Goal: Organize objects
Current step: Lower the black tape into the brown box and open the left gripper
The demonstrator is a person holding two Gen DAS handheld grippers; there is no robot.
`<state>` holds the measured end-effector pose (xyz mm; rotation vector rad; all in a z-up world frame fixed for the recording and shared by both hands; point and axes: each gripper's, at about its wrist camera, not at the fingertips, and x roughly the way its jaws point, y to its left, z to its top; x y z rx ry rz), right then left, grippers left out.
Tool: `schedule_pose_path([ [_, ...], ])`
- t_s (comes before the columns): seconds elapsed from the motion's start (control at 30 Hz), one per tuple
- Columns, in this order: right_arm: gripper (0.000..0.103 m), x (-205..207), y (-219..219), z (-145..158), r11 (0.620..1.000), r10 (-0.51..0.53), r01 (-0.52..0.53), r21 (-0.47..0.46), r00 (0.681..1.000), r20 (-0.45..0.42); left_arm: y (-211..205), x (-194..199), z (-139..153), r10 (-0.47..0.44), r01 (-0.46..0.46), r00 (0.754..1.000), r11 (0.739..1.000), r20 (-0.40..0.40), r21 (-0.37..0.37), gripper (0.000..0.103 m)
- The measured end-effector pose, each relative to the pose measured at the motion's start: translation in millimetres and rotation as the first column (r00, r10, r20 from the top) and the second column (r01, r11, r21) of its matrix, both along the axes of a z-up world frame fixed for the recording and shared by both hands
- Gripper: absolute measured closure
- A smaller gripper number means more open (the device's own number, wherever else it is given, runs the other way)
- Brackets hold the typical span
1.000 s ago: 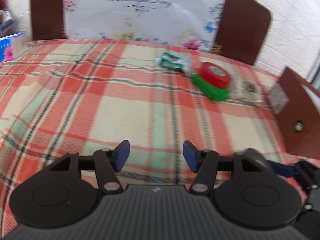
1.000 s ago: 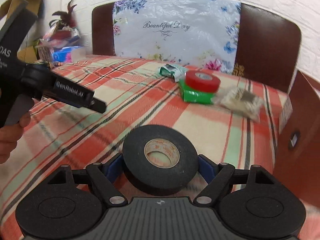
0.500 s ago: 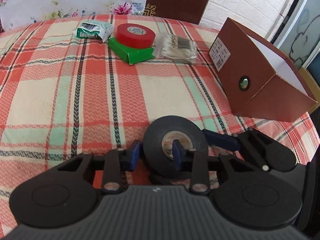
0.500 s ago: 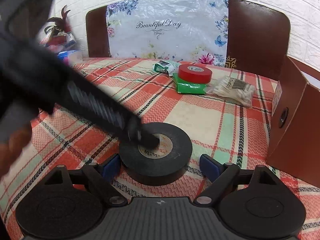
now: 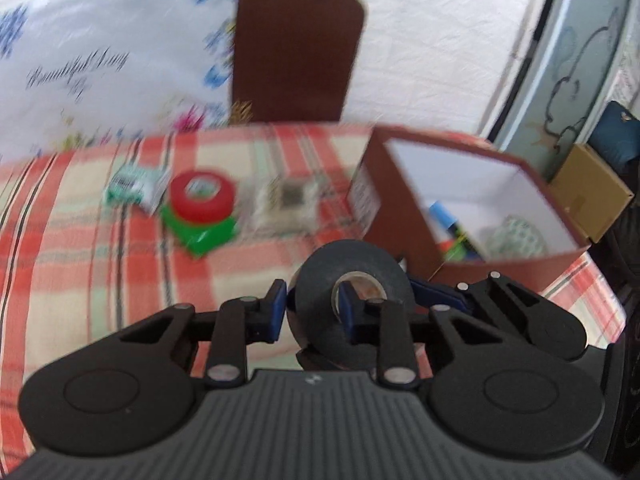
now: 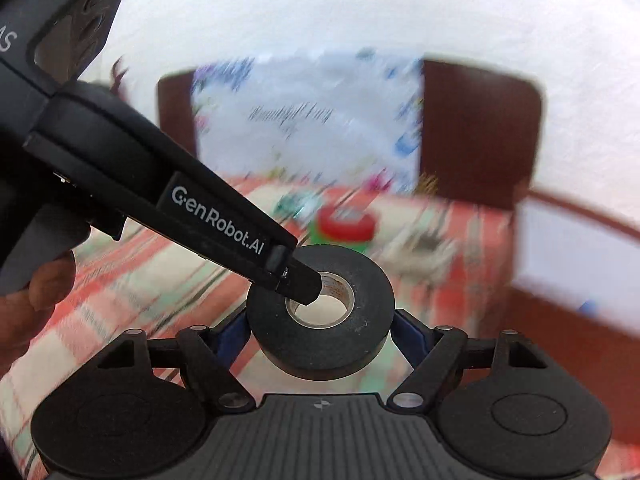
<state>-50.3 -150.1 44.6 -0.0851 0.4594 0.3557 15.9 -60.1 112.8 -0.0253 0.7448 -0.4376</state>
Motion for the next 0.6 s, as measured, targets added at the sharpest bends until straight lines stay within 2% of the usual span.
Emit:
schedule_pose_path([
  [0.1, 0.028, 2.3, -25.4, 21.5, 0.998, -0.064, 0.064, 0.006, 0.996, 0.059, -31.3, 8.5, 17.5, -0.027, 0.026, 0.998, 0.999, 0.048, 0.019, 0.073],
  [0.2, 0.029, 8.1, -51.8, 33.3, 0.994, -0.100, 0.097, 0.055, 0.993, 0.059, -56.3, 17.3, 24.2, -0.065, 0.063, 0.996, 0.998, 0.064, 0.023, 0.073],
  [0.47, 0.029, 11.3, -107.5, 45.7, 0.971, -0.212, 0.200, 0.133, 0.974, 0.082, -101.1, 24.7, 41.9, -0.145, 0.147, 0.983, 0.989, 0.111, -0.010, 0.072],
  [0.6, 0.029, 13.6, -127.8, 44.7, 0.960, -0.267, 0.253, 0.117, 0.957, 0.117, -130.6, 32.7, 37.9, -0.182, 0.183, 0.977, 0.983, 0.115, 0.000, 0.072],
])
